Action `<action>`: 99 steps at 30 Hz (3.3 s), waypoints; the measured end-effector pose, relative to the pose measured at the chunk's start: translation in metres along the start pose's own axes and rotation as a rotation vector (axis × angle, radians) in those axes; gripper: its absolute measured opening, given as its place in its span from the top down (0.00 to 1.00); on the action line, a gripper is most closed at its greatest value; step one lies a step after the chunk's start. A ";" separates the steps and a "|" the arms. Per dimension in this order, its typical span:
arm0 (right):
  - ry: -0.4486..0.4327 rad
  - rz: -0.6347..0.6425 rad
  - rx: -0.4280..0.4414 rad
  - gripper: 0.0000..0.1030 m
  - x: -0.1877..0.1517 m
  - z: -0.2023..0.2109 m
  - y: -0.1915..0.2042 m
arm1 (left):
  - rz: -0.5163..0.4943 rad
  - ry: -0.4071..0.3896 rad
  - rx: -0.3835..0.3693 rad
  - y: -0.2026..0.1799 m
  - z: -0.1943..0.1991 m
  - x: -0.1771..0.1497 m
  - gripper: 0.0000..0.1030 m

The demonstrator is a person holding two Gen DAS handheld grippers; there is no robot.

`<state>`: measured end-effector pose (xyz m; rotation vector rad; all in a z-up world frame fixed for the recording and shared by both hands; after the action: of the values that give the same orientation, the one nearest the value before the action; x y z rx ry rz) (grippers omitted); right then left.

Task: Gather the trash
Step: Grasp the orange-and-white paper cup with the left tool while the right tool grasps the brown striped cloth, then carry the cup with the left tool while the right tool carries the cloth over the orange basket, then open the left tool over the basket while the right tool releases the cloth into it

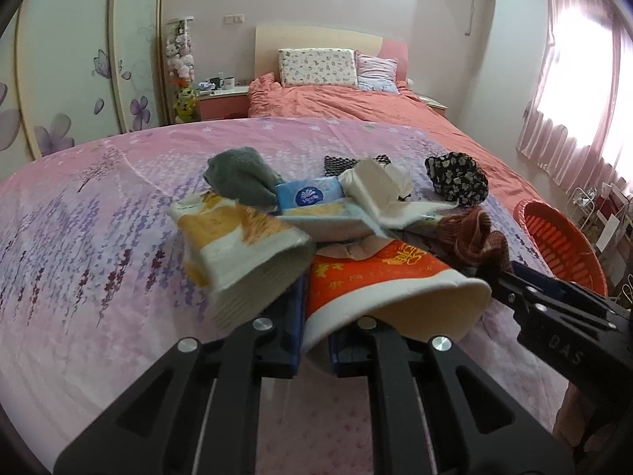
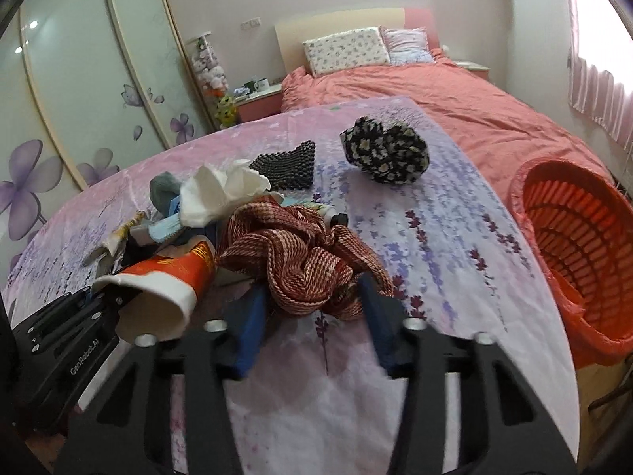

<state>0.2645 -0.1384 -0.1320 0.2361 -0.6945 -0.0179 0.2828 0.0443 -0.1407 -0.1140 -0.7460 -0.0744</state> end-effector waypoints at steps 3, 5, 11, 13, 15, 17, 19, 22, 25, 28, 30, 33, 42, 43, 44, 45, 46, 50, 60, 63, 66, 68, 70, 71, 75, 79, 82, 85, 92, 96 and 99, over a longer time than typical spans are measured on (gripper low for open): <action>-0.013 0.008 0.016 0.82 0.001 0.005 0.001 | -0.008 -0.014 -0.007 -0.002 0.003 0.002 0.92; -0.023 0.009 0.019 0.85 0.000 0.010 0.000 | -0.010 -0.028 -0.007 -0.002 0.006 0.002 0.92; -0.070 -0.004 0.024 0.87 0.006 0.030 -0.007 | 0.003 -0.070 -0.011 0.000 0.025 0.007 0.92; -0.087 -0.006 0.024 0.87 0.008 0.037 -0.010 | 0.008 -0.083 -0.014 -0.001 0.033 0.009 0.92; -0.102 -0.008 0.026 0.87 0.011 0.044 -0.011 | 0.007 -0.095 -0.017 -0.004 0.041 0.010 0.92; -0.118 -0.010 0.029 0.87 0.013 0.053 -0.013 | 0.002 -0.110 -0.023 -0.008 0.051 0.012 0.92; -0.134 -0.012 0.027 0.87 0.015 0.060 -0.014 | -0.002 -0.123 -0.031 -0.013 0.059 0.014 0.92; -0.158 -0.016 0.019 0.87 0.017 0.070 -0.017 | -0.012 -0.142 -0.045 -0.022 0.072 0.017 0.92; -0.181 -0.025 0.011 0.87 0.019 0.080 -0.024 | -0.021 -0.160 -0.059 -0.033 0.084 0.021 0.92; -0.207 -0.040 0.002 0.87 0.021 0.092 -0.033 | -0.030 -0.174 -0.071 -0.044 0.092 0.026 0.92; -0.226 -0.051 -0.007 0.87 0.024 0.101 -0.041 | -0.035 -0.182 -0.080 -0.052 0.096 0.030 0.92; -0.258 -0.071 -0.027 0.87 0.027 0.114 -0.055 | -0.044 -0.188 -0.098 -0.066 0.099 0.036 0.92; -0.344 -0.153 -0.117 0.87 0.035 0.144 -0.113 | -0.087 -0.185 -0.181 -0.133 0.090 0.056 0.92; -0.352 -0.164 -0.128 0.87 0.035 0.147 -0.121 | -0.093 -0.183 -0.189 -0.140 0.088 0.057 0.92; -0.358 -0.173 -0.139 0.87 0.036 0.149 -0.127 | -0.098 -0.183 -0.196 -0.146 0.087 0.058 0.92; -0.364 -0.181 -0.149 0.87 0.036 0.150 -0.132 | -0.109 -0.182 -0.211 -0.158 0.085 0.060 0.92; -0.373 -0.193 -0.165 0.87 0.036 0.152 -0.141 | -0.116 -0.181 -0.217 -0.164 0.083 0.061 0.92; -0.390 -0.228 -0.192 0.87 0.039 0.156 -0.164 | -0.146 -0.176 -0.254 -0.194 0.074 0.065 0.92; -0.389 -0.327 -0.217 0.87 0.036 0.142 -0.210 | -0.225 -0.151 -0.337 -0.265 0.039 0.072 0.92; -0.390 -0.349 -0.220 0.87 0.035 0.137 -0.221 | -0.246 -0.136 -0.349 -0.284 0.023 0.072 0.92; -0.391 -0.366 -0.218 0.87 0.036 0.138 -0.233 | -0.265 -0.118 -0.361 -0.301 0.007 0.072 0.92; -0.390 -0.381 -0.219 0.87 0.036 0.134 -0.242 | -0.274 -0.108 -0.369 -0.309 0.000 0.072 0.92; -0.387 -0.396 -0.217 0.87 0.037 0.131 -0.249 | -0.281 -0.102 -0.377 -0.318 -0.008 0.073 0.92; -0.386 -0.402 -0.215 0.87 0.037 0.131 -0.250 | -0.284 -0.099 -0.379 -0.322 -0.011 0.073 0.92; -0.371 -0.430 -0.204 0.85 0.037 0.124 -0.259 | -0.296 -0.075 -0.371 -0.335 -0.029 0.072 0.87; -0.345 -0.454 -0.194 0.81 0.034 0.115 -0.267 | -0.312 -0.046 -0.366 -0.343 -0.045 0.067 0.71; -0.326 -0.469 -0.195 0.79 0.029 0.112 -0.270 | -0.312 -0.028 -0.361 -0.342 -0.053 0.064 0.69; -0.323 -0.475 -0.202 0.70 0.028 0.114 -0.272 | -0.305 -0.021 -0.362 -0.339 -0.055 0.062 0.68; -0.326 -0.452 -0.230 0.64 0.033 0.123 -0.268 | -0.291 -0.041 -0.349 -0.329 -0.044 0.067 0.63; -0.335 -0.427 -0.249 0.60 0.037 0.130 -0.260 | -0.273 -0.051 -0.327 -0.310 -0.035 0.070 0.62; -0.341 -0.397 -0.265 0.54 0.040 0.135 -0.250 | -0.258 -0.058 -0.296 -0.287 -0.025 0.070 0.58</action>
<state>0.2248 -0.4138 -0.0623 0.1134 -0.9651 -0.5368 0.3201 -0.2456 -0.0896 -0.3019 -0.8010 -0.4296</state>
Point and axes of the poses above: each gripper's, at about its wrist camera, not at the fingertips, and z roughly against the way its jaws point, y to its left, x to its top, the point moved 9 cm from there along -z, roughly the way its jaws point, and after that the axes turned 5 degrees about y, right-handed, at the moved point
